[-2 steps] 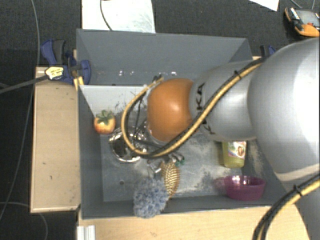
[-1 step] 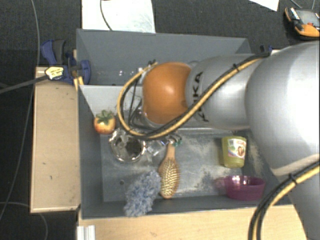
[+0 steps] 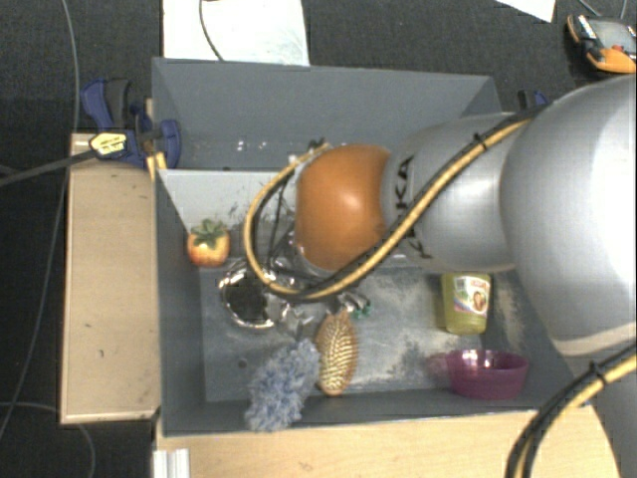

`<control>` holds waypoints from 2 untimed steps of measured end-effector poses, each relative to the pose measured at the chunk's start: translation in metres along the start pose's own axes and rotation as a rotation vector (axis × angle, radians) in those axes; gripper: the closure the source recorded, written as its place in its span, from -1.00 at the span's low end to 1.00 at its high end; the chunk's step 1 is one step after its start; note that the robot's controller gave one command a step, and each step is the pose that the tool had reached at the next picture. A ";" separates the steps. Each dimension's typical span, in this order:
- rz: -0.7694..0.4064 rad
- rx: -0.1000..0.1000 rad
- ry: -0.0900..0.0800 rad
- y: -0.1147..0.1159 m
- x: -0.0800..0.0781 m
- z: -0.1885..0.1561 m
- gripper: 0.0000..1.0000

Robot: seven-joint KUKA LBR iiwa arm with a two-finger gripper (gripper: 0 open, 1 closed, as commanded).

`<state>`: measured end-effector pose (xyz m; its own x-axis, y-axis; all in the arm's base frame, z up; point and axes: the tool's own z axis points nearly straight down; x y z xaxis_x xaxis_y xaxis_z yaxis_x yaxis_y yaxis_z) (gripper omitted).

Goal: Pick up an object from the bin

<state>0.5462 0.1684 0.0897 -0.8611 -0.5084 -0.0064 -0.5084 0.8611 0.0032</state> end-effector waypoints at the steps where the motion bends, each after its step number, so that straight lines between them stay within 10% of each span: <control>1: 0.003 0.000 0.000 0.000 0.000 0.000 1.00; 2: 0.005 -0.001 0.000 0.000 0.000 0.000 1.00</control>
Offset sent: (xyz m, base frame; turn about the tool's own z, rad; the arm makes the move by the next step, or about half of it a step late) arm 0.0000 0.0000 0.0000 0.0000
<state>0.5461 0.1684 0.0897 -0.8638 -0.5038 -0.0060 -0.5039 0.8638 0.0039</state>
